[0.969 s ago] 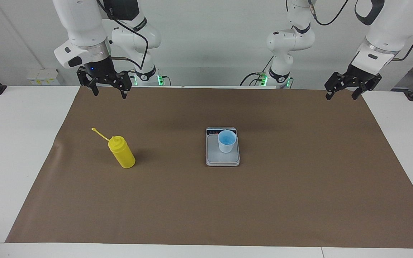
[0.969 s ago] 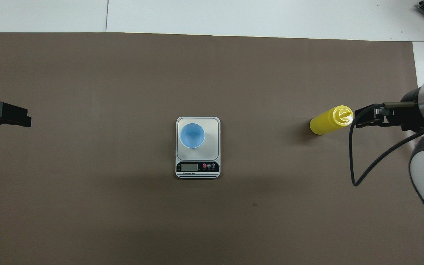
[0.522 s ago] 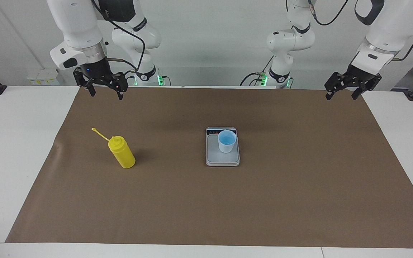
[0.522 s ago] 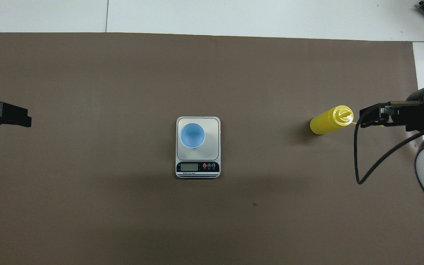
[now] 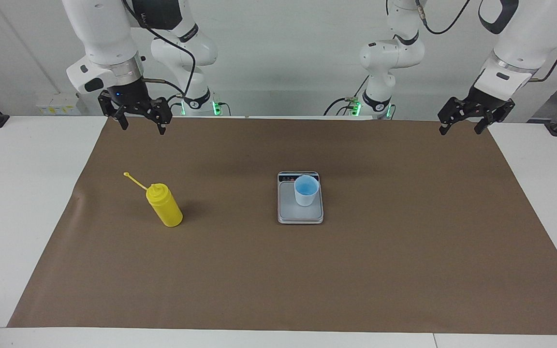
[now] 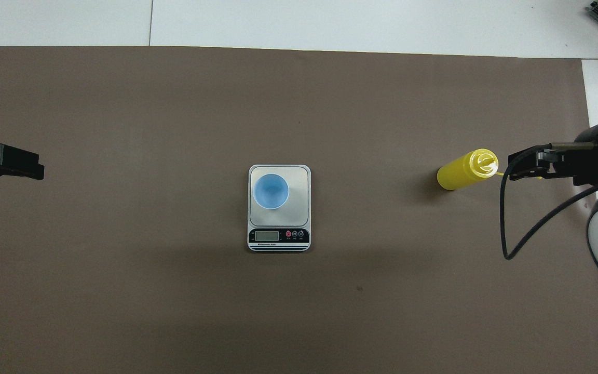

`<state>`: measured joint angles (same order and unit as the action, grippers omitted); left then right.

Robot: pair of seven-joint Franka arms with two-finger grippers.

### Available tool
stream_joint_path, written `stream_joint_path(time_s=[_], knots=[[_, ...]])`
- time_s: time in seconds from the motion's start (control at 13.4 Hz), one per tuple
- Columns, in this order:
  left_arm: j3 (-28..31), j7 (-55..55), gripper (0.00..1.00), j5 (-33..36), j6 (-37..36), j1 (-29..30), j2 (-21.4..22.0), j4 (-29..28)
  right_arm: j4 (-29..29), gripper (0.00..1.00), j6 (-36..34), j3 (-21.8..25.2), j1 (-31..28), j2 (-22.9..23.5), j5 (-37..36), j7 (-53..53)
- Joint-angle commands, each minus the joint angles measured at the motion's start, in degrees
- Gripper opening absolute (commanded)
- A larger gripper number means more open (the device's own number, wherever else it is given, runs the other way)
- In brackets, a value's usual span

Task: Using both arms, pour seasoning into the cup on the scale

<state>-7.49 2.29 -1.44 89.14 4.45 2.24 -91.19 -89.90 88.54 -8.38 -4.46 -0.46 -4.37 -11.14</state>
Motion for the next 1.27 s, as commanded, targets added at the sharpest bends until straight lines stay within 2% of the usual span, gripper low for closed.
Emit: stream_joint_path(time_s=[0.0,1.19], knots=[[0.29,-0.09,1.0,0.74,-0.64,-0.15,1.1,-0.92,-1.24,1.0,0.66,-0.23,-1.69,-0.95,1.38,-0.63],[0.37,-0.8,1.0,-1.2,1.38,-0.5,0.92,-0.84,-1.06,1.0,3.39,-0.23,-1.16,-0.86,1.46,-0.63]])
